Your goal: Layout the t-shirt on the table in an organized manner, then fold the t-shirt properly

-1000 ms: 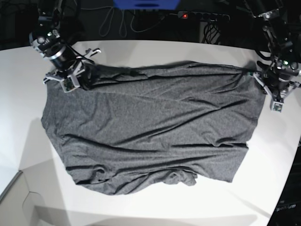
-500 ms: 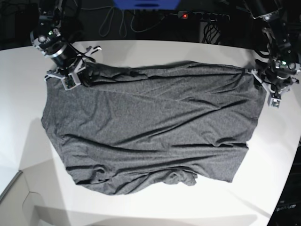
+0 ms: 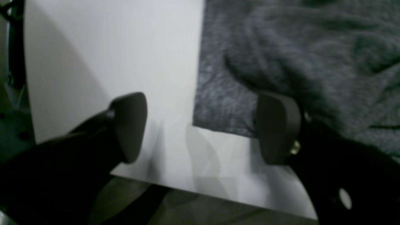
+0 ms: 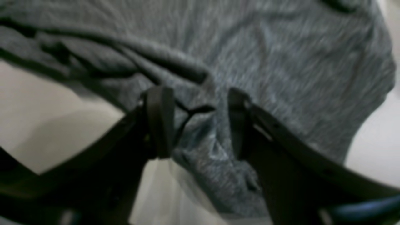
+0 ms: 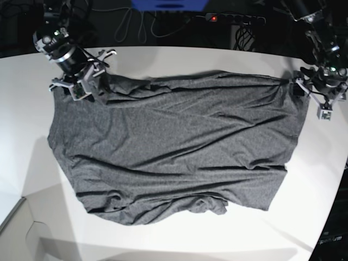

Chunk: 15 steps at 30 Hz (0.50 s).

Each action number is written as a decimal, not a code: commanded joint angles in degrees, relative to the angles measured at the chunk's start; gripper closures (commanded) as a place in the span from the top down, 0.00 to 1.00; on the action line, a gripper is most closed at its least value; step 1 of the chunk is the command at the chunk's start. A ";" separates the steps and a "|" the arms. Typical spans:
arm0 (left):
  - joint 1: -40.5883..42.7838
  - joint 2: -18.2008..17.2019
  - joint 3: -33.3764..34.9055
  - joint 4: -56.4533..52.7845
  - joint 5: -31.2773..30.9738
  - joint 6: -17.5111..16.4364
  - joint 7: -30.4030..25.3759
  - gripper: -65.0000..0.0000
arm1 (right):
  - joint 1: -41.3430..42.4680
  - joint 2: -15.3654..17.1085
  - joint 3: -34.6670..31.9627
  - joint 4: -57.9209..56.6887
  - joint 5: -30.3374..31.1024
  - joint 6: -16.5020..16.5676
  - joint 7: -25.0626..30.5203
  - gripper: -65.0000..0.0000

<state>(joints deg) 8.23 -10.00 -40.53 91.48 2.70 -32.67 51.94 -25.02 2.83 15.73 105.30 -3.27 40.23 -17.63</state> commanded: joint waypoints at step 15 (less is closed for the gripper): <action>2.45 1.08 -3.29 -1.33 -9.51 0.01 -6.36 0.81 | -3.07 -0.76 0.14 4.99 0.85 -0.23 1.32 0.57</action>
<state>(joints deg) 11.25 -7.77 -43.46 88.97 -6.66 -33.04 46.63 -28.25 1.85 15.68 109.14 -3.22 40.25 -17.82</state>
